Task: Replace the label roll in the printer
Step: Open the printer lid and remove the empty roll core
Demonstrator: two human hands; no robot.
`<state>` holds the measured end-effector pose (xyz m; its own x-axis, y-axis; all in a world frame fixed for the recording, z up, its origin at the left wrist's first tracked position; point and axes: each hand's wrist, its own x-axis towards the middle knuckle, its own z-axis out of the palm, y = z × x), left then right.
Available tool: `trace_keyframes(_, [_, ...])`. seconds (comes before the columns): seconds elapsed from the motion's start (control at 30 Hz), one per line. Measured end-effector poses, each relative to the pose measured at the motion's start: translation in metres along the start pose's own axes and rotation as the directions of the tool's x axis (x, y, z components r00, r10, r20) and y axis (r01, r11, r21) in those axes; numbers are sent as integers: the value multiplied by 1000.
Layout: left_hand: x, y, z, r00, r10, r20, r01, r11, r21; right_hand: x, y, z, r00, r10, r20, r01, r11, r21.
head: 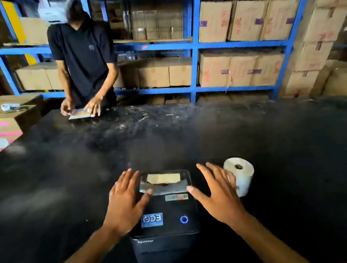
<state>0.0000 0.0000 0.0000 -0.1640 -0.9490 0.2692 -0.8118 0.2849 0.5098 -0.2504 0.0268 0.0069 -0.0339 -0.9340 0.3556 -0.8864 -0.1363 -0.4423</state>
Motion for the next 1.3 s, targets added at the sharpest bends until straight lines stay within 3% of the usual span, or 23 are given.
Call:
trace_keyframes(0.17, [-52, -27, 27, 960, -278, 38, 278, 924, -262, -58, 12, 47, 979, 166, 120, -182, 974, 138])
trace_keyframes(0.33, [-74, -27, 41, 869, -470, 153, 473, 701, -533, -82, 9, 63, 942, 295, 160, -335, 855, 396])
trace_keyframes(0.47, [-80, -21, 53, 810, -518, 273, 538, 474, -697, -96, -2, 75, 930, 347, 121, -350, 736, 579])
trace_keyframes(0.57, [-82, -19, 59, 793, -536, 289, 545, 412, -730, -98, -5, 80, 919, 390, 59, -348, 730, 589])
trace_keyframes(0.8, [-81, -15, 60, 771, -555, 312, 562, 361, -744, -95, 0, 77, 933, 359, 12, -309, 787, 534])
trace_keyframes(0.97, [-83, -22, 61, 758, -560, 333, 574, 331, -749, -80, 1, 61, 967, 253, -38, -196, 828, 526])
trace_keyframes(1.07, [-82, -27, 61, 786, -559, 264, 543, 419, -728, -42, -8, 38, 963, 255, -88, -167, 820, 548])
trace_keyframes(1.17, [-81, -39, 63, 817, -543, 195, 509, 519, -687, 8, -16, 14, 947, 318, -41, -259, 833, 489])
trace_keyframes(1.3, [-78, -47, 62, 826, -506, 249, 518, 506, -690, 66, -27, -9, 894, 437, 101, -438, 801, 407])
